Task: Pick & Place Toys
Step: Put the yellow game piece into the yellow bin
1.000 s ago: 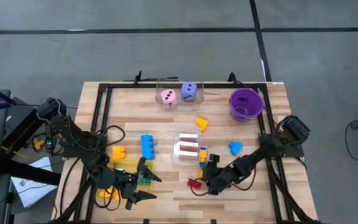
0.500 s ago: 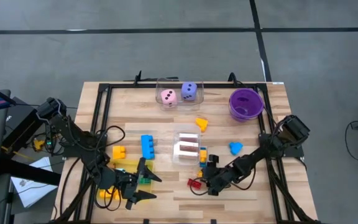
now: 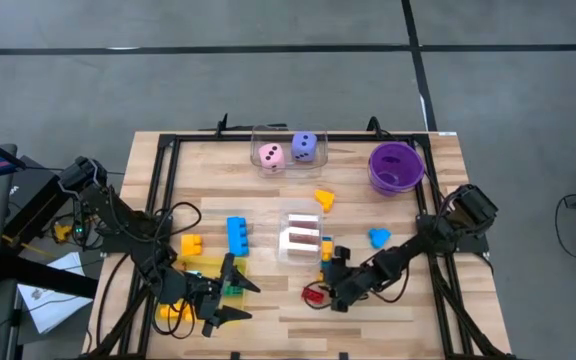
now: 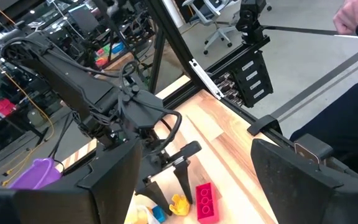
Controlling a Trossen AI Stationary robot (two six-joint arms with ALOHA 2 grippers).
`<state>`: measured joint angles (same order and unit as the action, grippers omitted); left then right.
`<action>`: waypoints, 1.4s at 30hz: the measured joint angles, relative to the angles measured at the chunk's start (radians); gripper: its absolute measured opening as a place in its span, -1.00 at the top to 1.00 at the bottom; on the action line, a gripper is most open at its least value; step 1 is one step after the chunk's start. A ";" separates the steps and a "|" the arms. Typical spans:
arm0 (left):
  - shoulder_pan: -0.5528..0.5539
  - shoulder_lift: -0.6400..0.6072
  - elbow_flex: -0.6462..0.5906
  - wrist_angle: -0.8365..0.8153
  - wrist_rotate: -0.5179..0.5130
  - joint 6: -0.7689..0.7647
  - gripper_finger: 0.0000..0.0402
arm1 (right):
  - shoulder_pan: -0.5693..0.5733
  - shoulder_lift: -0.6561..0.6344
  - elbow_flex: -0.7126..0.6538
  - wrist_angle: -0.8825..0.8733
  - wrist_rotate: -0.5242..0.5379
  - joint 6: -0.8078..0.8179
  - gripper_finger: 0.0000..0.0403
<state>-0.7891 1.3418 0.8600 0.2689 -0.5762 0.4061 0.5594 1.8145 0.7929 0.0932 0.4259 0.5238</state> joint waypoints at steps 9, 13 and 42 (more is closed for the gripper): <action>0.000 0.000 0.000 0.000 0.000 0.000 -0.49 | -0.008 0.000 0.000 0.008 -0.006 0.000 -0.04; 0.000 0.000 0.000 0.000 0.000 0.000 -0.49 | -0.008 0.000 0.000 0.008 -0.006 0.000 -0.04; 0.000 0.000 0.000 0.000 0.000 0.000 -0.49 | 0.032 -0.049 0.031 -0.069 -0.069 -0.035 0.24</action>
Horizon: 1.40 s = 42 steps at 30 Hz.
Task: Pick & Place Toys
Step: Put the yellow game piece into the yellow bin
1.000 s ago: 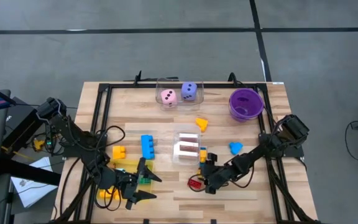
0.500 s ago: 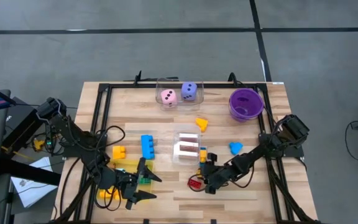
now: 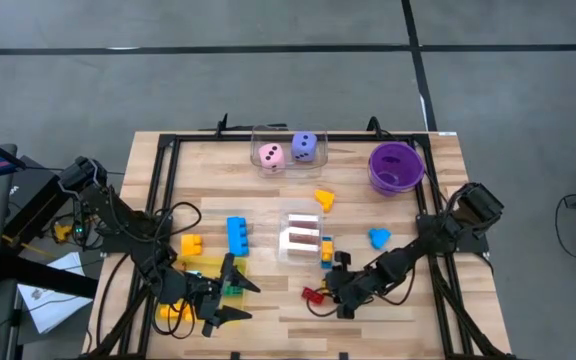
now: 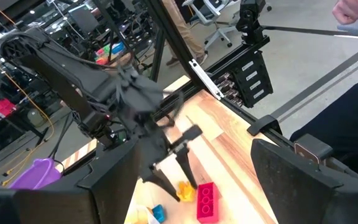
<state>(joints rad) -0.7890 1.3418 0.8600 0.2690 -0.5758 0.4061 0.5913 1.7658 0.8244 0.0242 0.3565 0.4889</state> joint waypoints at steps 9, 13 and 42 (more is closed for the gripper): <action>0.011 0.000 0.000 0.000 0.000 0.001 -0.49 | 0.071 -0.126 0.006 0.151 0.090 -0.105 0.19; 0.040 0.008 0.001 0.003 0.001 0.027 -0.49 | 0.092 -0.151 0.006 0.306 0.090 -0.196 0.20; 0.189 0.418 0.187 0.161 0.086 0.420 -0.48 | 0.055 -0.143 0.006 0.489 0.090 -0.149 0.19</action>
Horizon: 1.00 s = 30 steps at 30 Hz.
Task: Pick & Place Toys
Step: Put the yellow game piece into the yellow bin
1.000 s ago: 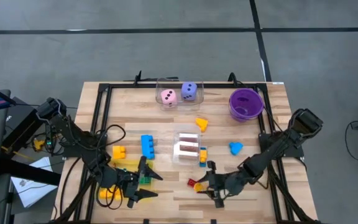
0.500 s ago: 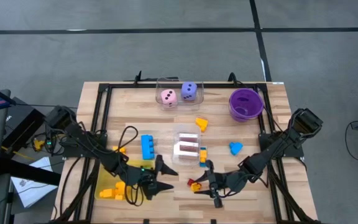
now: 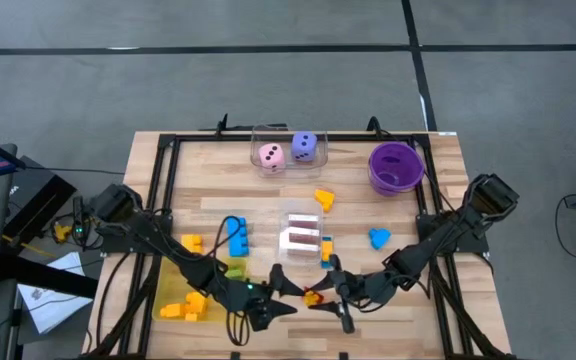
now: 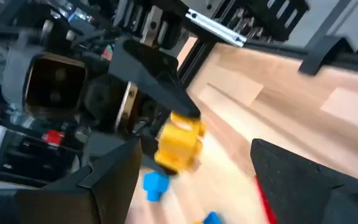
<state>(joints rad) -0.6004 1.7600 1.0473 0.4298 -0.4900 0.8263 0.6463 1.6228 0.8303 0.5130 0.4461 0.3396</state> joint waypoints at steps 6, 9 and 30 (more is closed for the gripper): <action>0.002 0.057 0.016 0.061 -0.069 0.143 -0.37 | -0.014 0.004 0.000 -0.007 -0.002 0.035 0.19; 0.002 0.070 0.017 0.113 -0.072 0.187 -0.30 | -0.014 0.004 0.000 -0.004 -0.002 0.036 0.19; 0.046 0.071 0.017 0.123 0.035 0.102 0.04 | -0.014 0.003 0.000 -0.006 -0.003 0.046 0.19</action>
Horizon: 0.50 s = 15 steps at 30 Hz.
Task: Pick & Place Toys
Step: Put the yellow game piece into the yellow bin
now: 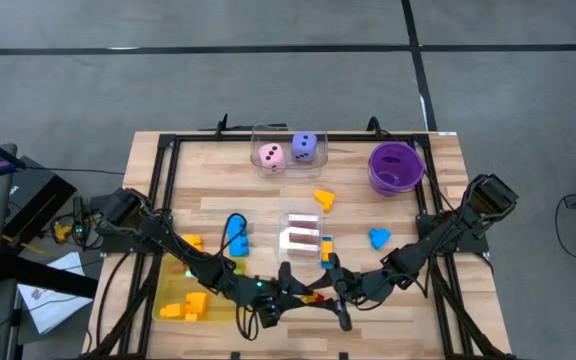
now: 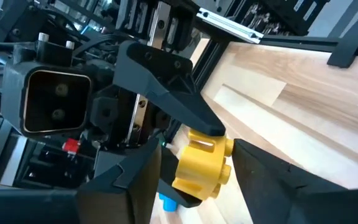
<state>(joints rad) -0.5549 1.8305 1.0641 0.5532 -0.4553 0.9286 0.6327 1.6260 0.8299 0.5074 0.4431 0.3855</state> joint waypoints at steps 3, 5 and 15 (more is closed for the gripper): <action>0.000 0.000 0.000 -0.009 0.001 -0.011 0.12 | 0.000 0.000 0.000 -0.001 0.000 0.000 0.19; 0.000 0.000 0.000 -0.013 0.001 -0.014 0.19 | 0.000 0.000 0.000 -0.001 0.000 0.000 0.19; 0.000 0.000 0.000 -0.019 0.018 -0.016 0.51 | 0.000 0.000 0.001 0.000 -0.004 0.001 0.18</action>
<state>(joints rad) -0.5549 1.8305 1.0637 0.5339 -0.4377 0.9123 0.6327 1.6257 0.8307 0.5073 0.4393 0.3868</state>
